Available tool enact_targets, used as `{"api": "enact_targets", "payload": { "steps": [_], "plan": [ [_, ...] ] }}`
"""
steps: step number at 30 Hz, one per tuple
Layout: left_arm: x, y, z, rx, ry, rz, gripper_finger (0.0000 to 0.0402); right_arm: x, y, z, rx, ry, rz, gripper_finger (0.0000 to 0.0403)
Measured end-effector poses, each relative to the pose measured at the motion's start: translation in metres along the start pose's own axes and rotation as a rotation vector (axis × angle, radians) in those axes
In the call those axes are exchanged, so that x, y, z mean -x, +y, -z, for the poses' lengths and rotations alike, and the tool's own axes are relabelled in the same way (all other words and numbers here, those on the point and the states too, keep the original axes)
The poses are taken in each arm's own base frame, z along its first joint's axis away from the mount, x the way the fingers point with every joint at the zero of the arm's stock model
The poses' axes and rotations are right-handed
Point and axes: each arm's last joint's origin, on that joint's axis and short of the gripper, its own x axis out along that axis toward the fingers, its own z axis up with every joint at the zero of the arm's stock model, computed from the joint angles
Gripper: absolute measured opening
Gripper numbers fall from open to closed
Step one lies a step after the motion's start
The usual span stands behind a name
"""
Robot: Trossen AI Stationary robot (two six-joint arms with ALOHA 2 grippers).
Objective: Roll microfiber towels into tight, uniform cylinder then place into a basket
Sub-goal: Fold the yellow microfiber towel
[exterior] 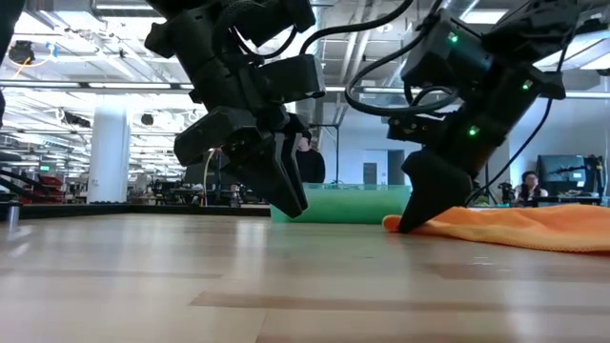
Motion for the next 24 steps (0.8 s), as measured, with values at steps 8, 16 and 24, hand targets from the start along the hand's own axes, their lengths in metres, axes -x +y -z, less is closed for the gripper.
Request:
{"api": "enact_targets", "payload": {
  "steps": [8,16,24],
  "plan": [
    [0.0,0.0,-0.001,0.002,-0.009,-0.005,0.0098,0.002,0.003,-0.006,0.024,0.029,-0.073,0.0012],
    [0.001,0.004,-0.017,0.083,-0.173,-0.045,0.0098,0.016,0.021,-0.029,0.037,0.039,-0.173,0.0012],
    [0.002,0.004,-0.02,0.129,-0.208,-0.045,0.0098,0.037,0.043,-0.051,0.098,-0.042,-0.241,0.0021]
  ]
}}
